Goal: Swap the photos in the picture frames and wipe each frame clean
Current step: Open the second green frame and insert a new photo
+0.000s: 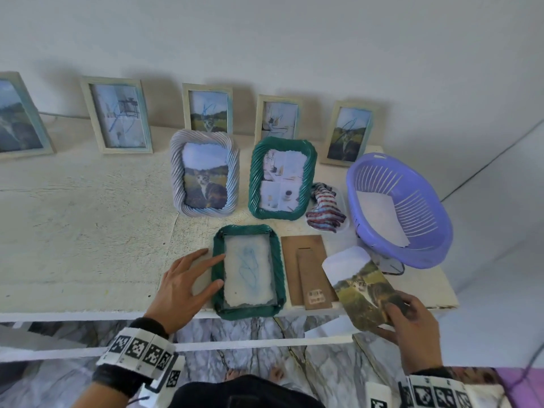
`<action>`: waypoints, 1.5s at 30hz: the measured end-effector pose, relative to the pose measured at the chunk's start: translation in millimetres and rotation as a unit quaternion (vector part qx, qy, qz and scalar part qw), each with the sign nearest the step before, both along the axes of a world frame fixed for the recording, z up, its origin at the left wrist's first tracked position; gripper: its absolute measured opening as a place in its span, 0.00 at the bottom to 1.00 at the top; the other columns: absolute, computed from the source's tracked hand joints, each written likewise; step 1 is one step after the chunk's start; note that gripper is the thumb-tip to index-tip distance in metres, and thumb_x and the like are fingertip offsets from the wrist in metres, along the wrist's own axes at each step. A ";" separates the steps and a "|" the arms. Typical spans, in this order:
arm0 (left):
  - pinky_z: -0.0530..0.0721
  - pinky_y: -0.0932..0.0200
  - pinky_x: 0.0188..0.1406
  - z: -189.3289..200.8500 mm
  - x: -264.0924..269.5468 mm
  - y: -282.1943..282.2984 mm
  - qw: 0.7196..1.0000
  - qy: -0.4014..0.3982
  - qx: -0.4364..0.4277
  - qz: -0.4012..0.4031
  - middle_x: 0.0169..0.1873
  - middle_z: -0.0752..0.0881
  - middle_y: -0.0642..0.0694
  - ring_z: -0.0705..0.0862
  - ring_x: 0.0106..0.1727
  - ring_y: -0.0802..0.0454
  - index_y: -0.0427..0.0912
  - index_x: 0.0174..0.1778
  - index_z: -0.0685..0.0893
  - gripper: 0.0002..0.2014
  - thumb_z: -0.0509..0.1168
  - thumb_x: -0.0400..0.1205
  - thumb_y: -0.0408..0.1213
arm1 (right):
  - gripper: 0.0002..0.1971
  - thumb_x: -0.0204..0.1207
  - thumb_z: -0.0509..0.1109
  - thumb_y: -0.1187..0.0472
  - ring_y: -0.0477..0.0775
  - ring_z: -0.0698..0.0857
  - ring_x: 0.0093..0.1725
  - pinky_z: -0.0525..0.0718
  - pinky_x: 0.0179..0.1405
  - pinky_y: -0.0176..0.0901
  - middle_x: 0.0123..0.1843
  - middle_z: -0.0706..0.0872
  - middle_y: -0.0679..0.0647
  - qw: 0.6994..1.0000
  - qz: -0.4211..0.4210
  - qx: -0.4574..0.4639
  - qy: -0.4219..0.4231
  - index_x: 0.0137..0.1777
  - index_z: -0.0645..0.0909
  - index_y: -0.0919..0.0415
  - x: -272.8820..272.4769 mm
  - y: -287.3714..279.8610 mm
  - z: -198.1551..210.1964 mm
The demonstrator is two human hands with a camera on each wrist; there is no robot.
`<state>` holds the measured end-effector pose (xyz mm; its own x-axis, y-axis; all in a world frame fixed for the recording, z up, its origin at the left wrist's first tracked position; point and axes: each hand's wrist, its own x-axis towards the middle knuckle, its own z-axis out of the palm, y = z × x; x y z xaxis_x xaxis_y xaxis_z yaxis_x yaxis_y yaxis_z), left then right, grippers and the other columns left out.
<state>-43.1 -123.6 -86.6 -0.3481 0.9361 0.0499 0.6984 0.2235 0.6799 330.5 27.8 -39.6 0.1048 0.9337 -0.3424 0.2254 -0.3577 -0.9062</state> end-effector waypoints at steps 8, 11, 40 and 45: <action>0.75 0.39 0.68 44.9 30.0 62.9 0.998 0.048 0.034 -0.037 0.72 0.77 0.49 0.75 0.70 0.44 0.56 0.65 0.84 0.25 0.56 0.78 0.62 | 0.06 0.78 0.69 0.72 0.65 0.84 0.34 0.87 0.23 0.40 0.39 0.88 0.64 0.999 -0.021 0.013 -0.030 0.53 0.83 0.70 42.5 13.7 -7.0; 0.77 0.38 0.67 65.8 69.0 110.8 0.989 0.046 0.077 -0.118 0.71 0.78 0.49 0.77 0.70 0.46 0.54 0.66 0.84 0.22 0.58 0.80 0.58 | 0.08 0.78 0.68 0.73 0.65 0.86 0.34 0.90 0.30 0.47 0.34 0.89 0.66 1.000 -0.030 0.009 0.004 0.54 0.81 0.63 52.0 18.8 -3.7; 0.79 0.40 0.63 80.3 165.8 241.0 0.952 0.140 0.095 -0.255 0.71 0.73 0.43 0.78 0.65 0.43 0.53 0.57 0.85 0.20 0.56 0.81 0.60 | 0.11 0.83 0.59 0.55 0.56 0.79 0.39 0.73 0.36 0.42 0.35 0.79 0.51 0.840 0.303 0.109 -0.437 0.60 0.79 0.53 49.4 107.7 -6.5; 0.80 0.38 0.62 67.7 168.1 232.9 0.954 0.144 0.085 -0.250 0.71 0.73 0.43 0.77 0.67 0.41 0.54 0.57 0.85 0.21 0.55 0.81 0.62 | 0.08 0.81 0.64 0.59 0.48 0.74 0.26 0.67 0.25 0.38 0.23 0.72 0.47 0.887 0.264 0.093 -0.367 0.39 0.75 0.50 71.7 105.8 -0.7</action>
